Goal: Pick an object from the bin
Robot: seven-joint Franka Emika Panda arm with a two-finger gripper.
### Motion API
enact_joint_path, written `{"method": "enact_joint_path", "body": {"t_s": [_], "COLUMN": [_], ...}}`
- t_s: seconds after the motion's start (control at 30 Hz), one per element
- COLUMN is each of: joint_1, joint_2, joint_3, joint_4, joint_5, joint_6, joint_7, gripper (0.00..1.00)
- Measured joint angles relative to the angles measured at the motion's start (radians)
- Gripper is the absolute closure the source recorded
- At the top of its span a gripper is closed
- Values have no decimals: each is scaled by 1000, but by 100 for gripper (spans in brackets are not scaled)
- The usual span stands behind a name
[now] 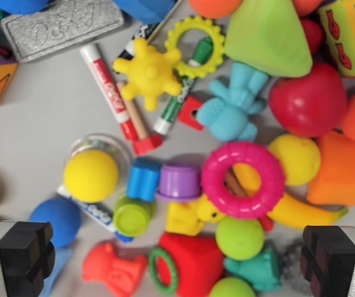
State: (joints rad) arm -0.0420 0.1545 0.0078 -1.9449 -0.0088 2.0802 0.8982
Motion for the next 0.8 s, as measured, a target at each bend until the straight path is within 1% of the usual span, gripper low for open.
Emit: {"method": "enact_joint_path", "body": {"t_s": [0.43,0.8], "joint_1": [10,24], "joint_2": [-3,-5], "joint_3": [3,4], "joint_4": [-60,-126], "joint_5": [0,0], "joint_6": [57,122], "joint_7": [54,117], "gripper": [0,0]}}
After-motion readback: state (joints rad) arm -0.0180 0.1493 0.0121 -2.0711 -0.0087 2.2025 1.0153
